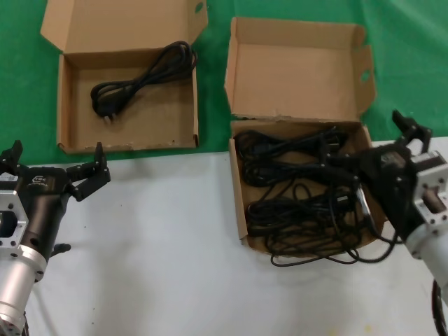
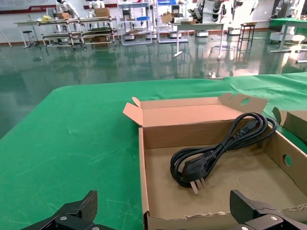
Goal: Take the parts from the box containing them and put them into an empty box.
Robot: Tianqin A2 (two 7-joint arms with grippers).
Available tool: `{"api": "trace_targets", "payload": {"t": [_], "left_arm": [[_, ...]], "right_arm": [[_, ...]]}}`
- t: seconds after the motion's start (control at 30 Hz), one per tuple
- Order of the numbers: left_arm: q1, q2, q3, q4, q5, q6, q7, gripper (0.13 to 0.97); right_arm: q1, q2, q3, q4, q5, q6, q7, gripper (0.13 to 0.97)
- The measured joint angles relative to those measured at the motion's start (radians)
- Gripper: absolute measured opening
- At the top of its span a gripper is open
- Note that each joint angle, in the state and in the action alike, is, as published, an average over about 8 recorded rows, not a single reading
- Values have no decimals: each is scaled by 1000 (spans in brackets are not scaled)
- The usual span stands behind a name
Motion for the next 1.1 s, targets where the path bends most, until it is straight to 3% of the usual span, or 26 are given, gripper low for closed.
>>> {"api": "trace_targets", "payload": {"t": [0.4,1.1], "left_arm": [[1,0,-1,1,-3,-2,1,966],[1,0,-1,1,-3,-3,1,966]], "right_arm": [[-112,4,51,34,62,59,87,966],[-116,4,53,35,64,61,90,966]]}}
